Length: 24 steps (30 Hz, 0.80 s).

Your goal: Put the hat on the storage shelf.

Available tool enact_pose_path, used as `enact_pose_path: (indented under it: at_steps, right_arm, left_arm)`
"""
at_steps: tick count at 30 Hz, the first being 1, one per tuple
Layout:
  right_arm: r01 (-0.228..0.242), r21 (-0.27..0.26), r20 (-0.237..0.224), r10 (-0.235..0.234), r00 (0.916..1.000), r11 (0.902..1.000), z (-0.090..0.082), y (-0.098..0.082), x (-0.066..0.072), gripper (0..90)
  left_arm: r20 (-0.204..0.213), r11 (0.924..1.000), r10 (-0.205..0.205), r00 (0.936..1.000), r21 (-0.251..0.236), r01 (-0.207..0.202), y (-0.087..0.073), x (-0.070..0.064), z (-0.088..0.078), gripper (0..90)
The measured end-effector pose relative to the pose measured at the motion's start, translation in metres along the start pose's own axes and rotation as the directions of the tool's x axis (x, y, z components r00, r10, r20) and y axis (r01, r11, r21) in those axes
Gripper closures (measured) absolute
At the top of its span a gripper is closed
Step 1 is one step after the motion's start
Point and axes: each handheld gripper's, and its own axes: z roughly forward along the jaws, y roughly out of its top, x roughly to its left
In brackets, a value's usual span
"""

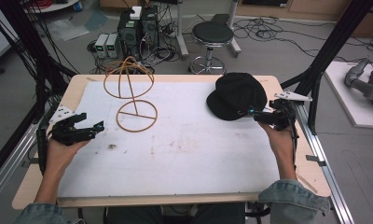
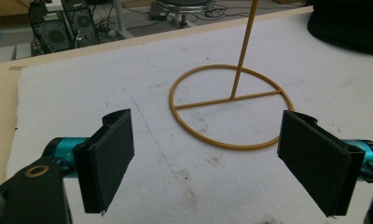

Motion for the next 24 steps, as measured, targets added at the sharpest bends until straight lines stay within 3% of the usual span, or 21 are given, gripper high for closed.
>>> enact_pose_path:
  at_steps: [6, 12, 24]
  right_arm:
    - [-0.001, -0.009, 0.018, 0.002, 0.9998, 1.0, 0.012, 0.016, -0.007, 12.5]
    - [-0.008, -0.055, 0.019, 0.009, 0.9998, 0.9984, 0.023, 0.034, -0.014, 13.3]
    - [-0.014, -0.095, 0.04, 0.018, 0.999, 0.9954, 0.046, 0.066, -0.027, 13.4]
  left_arm:
    - [-0.003, 1.0, 0.005, 1.0, 0.006, -0.005, -0.001, -0.001, -0.001, 18.9]
    - [-0.006, 0.9999, 0.008, 1.0, 0.015, -0.007, -0.003, -0.003, -0.003, 19.1]
    - [-0.028, 1.0, 0.003, 0.9996, 0.006, -0.003, -0.009, -0.002, -0.018, 19.1]
